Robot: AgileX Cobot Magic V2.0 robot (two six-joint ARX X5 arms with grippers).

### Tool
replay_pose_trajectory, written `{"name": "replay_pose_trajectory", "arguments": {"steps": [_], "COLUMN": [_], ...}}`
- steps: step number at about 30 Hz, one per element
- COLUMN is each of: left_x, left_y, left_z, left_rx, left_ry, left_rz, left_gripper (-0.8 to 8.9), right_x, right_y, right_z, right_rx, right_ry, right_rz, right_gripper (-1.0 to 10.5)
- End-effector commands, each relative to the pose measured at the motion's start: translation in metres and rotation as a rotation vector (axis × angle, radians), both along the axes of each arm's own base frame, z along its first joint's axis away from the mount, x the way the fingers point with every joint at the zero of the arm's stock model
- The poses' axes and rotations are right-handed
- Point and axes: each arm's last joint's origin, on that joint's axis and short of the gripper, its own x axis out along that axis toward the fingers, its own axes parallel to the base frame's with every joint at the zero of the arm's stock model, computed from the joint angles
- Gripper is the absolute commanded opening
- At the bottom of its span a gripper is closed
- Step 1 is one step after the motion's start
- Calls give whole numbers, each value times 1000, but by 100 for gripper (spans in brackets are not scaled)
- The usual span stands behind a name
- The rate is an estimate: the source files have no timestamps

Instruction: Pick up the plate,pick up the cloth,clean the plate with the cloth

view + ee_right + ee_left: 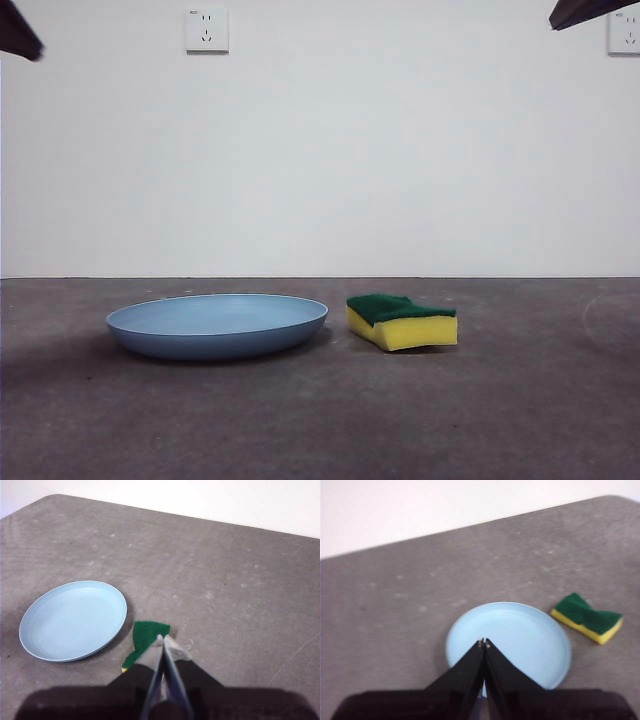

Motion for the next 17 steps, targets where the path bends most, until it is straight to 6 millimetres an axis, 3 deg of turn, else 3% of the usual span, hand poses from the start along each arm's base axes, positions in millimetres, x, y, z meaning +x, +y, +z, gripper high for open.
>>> {"name": "replay_pose_trajectory", "arguments": {"steps": [1, 4, 17], "left_x": [-8, -14, -27], "left_y": [8, 18, 42], "left_z": [0, -12, -109], "left_rx": [37, 17, -66], "left_ry": [-38, -55, -148], "left_rz": [30, 83, 193], "left_gripper": [-3, -3, -3], "right_x": [0, 0, 0], "right_y": [0, 0, 0], "right_z": [-1, -1, -1], "right_rx": [-4, -4, -4], "right_ry": [-4, -4, -4], "right_rz": [0, 0, 0], "right_gripper": [2, 2, 2]}}
